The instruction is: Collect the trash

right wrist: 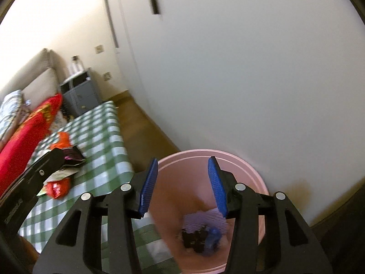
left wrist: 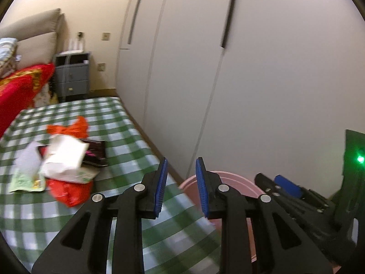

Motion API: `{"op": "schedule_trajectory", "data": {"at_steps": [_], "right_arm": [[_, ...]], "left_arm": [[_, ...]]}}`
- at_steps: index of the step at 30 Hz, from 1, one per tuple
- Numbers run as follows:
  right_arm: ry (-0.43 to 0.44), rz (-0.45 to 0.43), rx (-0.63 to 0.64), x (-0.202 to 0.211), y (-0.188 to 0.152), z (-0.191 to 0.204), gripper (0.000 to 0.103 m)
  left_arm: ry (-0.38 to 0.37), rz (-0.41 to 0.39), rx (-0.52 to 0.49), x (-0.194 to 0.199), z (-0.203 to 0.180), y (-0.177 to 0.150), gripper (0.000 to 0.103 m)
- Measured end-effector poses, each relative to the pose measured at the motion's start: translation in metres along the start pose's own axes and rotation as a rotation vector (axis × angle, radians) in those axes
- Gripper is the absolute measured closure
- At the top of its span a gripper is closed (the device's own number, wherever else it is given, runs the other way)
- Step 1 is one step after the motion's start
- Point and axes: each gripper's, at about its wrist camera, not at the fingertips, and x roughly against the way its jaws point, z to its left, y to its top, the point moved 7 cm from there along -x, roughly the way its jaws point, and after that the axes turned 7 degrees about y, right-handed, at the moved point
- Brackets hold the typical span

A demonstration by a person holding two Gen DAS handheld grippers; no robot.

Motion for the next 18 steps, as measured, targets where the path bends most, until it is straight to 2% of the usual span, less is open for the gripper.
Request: {"op": "schedule_trajectory", "data": {"at_steps": [5,12,14,18], "right_arm": [[0.108,0.0,0.043,0.008,-0.003,0.027,0.057],[0.232,0.01,0.086,0.001,-0.009,0.061,0.061],[0.271,0.016,0.076,-0.003,-0.008,0.069,0.065],[0.325,0.018,0.085,-0.009,-0.008,0.087,0.067]], "left_arm": [[0.1,-0.006,0.081,0.01,0.039,-0.001,0.077],[0.31,-0.007,0.241,0.016,0.104,-0.008,0.077],[0.363,-0.011,0.265,0.018,0.117,-0.011,0.077],[0.446,-0.024,0.29,0.022,0.139,-0.014,0.077]]}}
